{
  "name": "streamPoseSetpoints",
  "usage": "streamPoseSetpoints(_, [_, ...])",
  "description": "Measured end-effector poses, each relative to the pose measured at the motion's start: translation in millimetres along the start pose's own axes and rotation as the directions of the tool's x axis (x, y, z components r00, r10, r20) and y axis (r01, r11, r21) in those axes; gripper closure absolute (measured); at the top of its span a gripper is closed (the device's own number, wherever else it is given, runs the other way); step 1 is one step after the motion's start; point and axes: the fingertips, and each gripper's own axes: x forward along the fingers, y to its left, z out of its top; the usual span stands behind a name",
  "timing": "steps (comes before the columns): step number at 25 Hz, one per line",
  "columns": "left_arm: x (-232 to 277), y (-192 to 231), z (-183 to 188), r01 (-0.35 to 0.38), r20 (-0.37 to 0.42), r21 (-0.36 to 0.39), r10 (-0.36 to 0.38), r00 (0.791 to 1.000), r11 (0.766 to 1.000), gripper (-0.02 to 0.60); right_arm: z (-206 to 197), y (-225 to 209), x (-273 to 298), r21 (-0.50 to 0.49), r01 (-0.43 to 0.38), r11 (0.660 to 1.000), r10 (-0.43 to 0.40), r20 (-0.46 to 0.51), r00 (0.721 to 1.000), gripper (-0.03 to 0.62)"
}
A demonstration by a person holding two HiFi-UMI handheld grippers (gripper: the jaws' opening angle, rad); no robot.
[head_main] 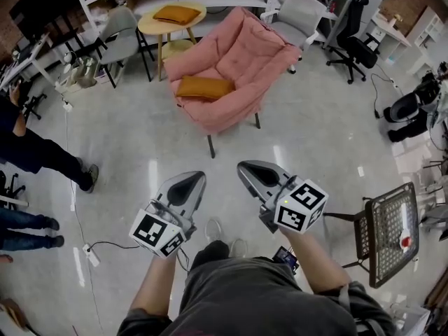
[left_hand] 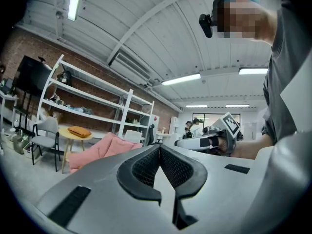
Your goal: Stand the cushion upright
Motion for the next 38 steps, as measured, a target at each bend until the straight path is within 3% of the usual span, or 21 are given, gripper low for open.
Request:
streamPoseSetpoints(9, [18.0,108.3,26.2,0.017,0.009,0.026,-0.017,1.0,1.0,0.569,32.8,-27.4,101.3,-0.024,0.015,1.0,-0.015,0.014,1.0,0.577])
streamPoseSetpoints(19, [49.2,180.6,37.5,0.015,-0.005,0.026,-0.014,1.0,1.0,0.569,53.1,-70.6,164.3,-0.011,0.024,1.0,-0.024,0.005,1.0,0.577])
streamPoseSetpoints(28, [125.3,248.8,23.6,-0.017,-0.025,0.007,0.017,1.0,1.0,0.569,62.1,-162.2,219.0,-0.007,0.003,1.0,-0.003,-0.022,1.0,0.577])
streamPoseSetpoints(38, [247.5,331.4,19.6,-0.094,-0.067,-0.022,0.092,0.994,0.995,0.571,91.0,-298.4,282.3,0.009,-0.066,0.998,0.067,-0.09,0.994,0.577])
